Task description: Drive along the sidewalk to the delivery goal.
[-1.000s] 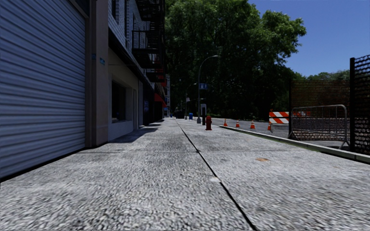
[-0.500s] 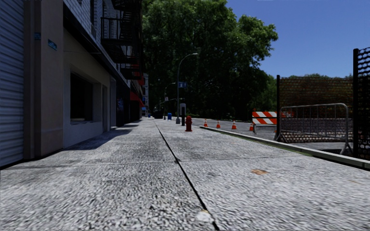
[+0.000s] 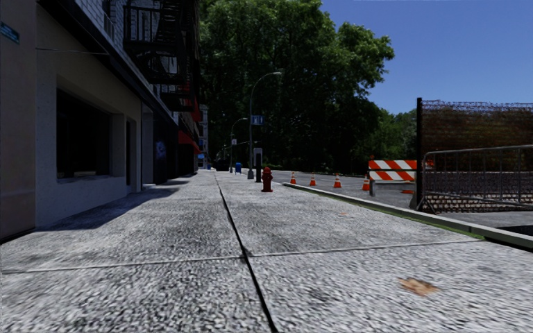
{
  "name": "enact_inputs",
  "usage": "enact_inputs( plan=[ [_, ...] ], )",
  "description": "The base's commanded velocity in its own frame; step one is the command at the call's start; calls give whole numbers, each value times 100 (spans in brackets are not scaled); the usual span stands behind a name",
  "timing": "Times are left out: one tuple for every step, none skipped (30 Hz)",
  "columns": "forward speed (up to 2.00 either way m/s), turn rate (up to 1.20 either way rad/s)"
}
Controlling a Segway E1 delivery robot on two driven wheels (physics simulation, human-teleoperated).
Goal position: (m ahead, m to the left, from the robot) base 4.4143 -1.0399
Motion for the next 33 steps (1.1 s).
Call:
enact_inputs(
  plan=[
    [171, 0],
    [171, 0],
    [171, 0],
    [171, 0],
    [171, 0],
    [171, 0],
    [171, 0],
    [171, 0],
    [171, 0],
    [171, 0],
    [171, 0],
    [171, 0],
    [171, 0],
    [171, 0],
    [171, 0],
    [171, 0],
    [171, 0],
    [171, 0],
    [171, 0],
    [171, 0],
    [171, 0],
    [171, 0],
    [171, 0],
    [171, 0],
    [171, 0],
    [171, 0],
    [171, 0],
    [171, 0],
    [171, 0],
    [171, 0],
    [171, 0],
    [171, 0],
    [171, 0]
  ],
)
